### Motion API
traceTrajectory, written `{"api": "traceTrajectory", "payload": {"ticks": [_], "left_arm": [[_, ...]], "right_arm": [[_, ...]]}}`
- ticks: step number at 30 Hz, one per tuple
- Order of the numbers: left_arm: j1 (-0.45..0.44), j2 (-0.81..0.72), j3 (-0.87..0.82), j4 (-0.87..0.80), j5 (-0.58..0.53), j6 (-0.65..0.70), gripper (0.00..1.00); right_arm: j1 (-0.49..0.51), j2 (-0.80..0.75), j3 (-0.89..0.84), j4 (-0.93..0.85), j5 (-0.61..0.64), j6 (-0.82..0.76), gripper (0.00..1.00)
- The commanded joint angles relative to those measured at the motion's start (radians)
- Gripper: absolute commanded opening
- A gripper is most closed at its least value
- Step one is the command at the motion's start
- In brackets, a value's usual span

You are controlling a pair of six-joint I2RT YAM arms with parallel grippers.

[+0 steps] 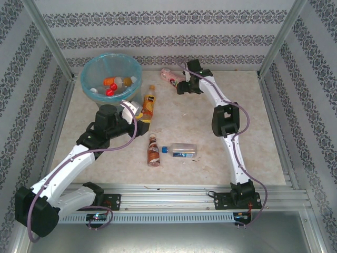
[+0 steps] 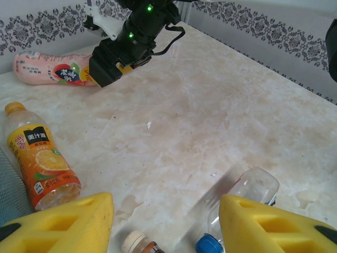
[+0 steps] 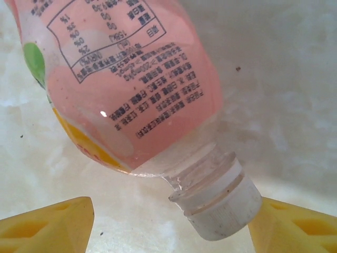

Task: Put the plastic bottles in the bin

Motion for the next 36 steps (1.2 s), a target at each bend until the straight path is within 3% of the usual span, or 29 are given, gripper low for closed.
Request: {"api": "traceTrajectory", "payload": {"ticks": [1,3,9,15,24,30,36], "left_arm": [[-0.012,0.003,-0.001,0.038,0.015,-0.005,0.55],[-0.013,0.006,-0.001,0.039,0.015,-0.006,0.56],[-0.012,0.008,-0.001,0.039,0.018,-0.009,0.56],[-0.012,0.012,-0.003,0.033,0.017,-0.003,0.56],[-0.013,0.027,0.001,0.030,0.020,0.000,0.56],[-0.013,0.030,0.001,0.028,0.023,-0.001,0.56],[-0.013,0.031,0.001,0.028,0.024,-0.003,0.56]], "right_arm": [[-0.009,0.027,0.033,-0.021,-0.012,-0.019,0.75],[-0.007,0.026,0.033,-0.025,-0.007,-0.027,0.76],[-0.021,0.021,0.034,-0.016,0.037,0.011,0.96],[-0.042,0.039,0.056,0.023,-0.070,0.040,0.96],[-0.056,0.072,0.100,0.034,-0.239,0.040,0.85],[-0.054,0.060,0.074,0.040,-0.302,0.059,0.70],[-0.040,0.032,0.022,0.048,-0.317,0.047,0.62]]}}
